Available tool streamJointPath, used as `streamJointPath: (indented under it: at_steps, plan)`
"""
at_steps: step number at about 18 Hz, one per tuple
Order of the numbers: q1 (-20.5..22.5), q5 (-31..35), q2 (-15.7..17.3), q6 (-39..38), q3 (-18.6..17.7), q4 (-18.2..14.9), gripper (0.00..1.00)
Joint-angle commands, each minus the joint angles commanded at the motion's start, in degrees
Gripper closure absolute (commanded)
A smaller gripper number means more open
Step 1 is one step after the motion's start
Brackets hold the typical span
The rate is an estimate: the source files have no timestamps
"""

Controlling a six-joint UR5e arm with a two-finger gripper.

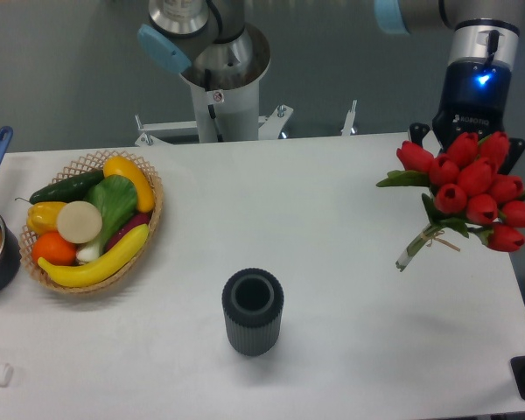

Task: Place the flowers on the table
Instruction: 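Hold the red tulip bunch in the gripper and begin moving it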

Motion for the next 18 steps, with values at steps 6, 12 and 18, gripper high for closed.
streamJointPath:
  at_steps: [6,12,18]
  plan:
    - [0.0,0.7,0.3,0.4,-0.2,0.0,0.53]
    - [-0.1,4.1,1.3,0.4,-0.8,-0.3,0.53]
    - [-0.8,13.0,3.0,1.4,-3.1,-0.4,0.53]
